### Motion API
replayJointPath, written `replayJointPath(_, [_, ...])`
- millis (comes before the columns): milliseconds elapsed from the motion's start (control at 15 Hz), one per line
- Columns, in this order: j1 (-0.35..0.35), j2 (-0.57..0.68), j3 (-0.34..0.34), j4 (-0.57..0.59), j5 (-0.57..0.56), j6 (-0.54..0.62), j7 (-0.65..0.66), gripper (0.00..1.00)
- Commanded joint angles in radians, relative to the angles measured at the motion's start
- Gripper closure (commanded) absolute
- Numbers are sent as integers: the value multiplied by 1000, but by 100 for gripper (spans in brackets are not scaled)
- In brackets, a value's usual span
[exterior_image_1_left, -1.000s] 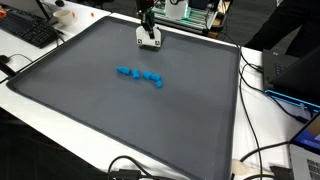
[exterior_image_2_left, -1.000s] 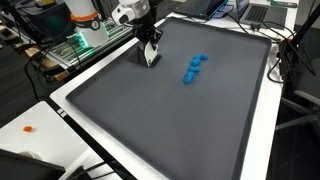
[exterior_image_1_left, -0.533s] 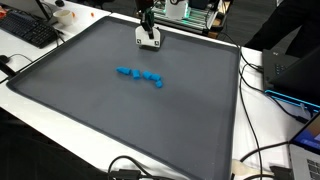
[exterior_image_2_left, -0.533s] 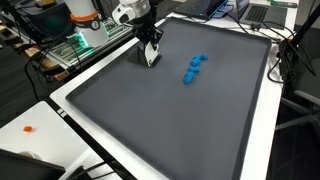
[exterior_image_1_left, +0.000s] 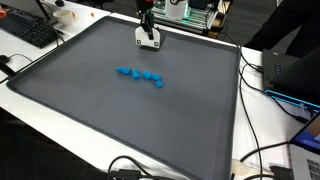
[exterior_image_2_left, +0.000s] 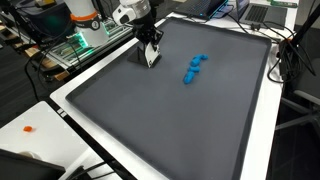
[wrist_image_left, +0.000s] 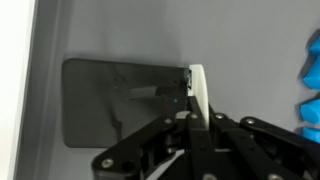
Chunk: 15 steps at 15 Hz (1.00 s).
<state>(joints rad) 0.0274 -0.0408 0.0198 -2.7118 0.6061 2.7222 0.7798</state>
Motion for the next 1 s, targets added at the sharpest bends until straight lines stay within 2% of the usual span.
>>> replayJointPath(0, [3,14,5,-8,23,27,-16,99])
replayJointPath(933, [5,49,10,8,34,35,-19,99])
